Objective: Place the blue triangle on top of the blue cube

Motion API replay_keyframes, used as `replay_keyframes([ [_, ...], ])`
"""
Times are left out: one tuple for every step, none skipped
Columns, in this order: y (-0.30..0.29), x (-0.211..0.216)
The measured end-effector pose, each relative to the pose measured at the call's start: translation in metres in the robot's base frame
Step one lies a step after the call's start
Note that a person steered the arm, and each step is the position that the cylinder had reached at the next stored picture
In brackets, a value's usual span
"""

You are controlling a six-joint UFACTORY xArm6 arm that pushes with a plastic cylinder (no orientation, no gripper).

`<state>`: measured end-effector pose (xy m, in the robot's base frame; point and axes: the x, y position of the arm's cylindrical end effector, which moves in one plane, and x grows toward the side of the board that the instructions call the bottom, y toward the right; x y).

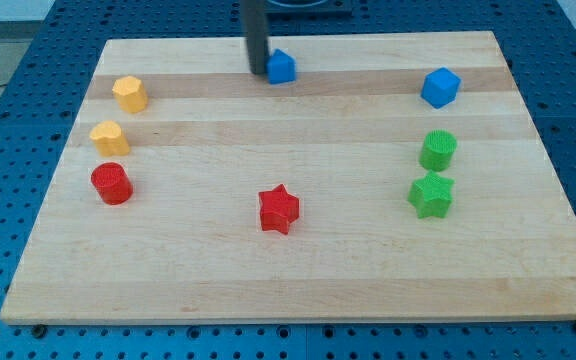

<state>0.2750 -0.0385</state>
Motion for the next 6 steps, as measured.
replay_keyframes([
  [-0.018, 0.006],
  [0.034, -0.006],
  [0.097, -0.006],
  [0.152, 0.001],
  [0.195, 0.002],
  [0.194, -0.026],
])
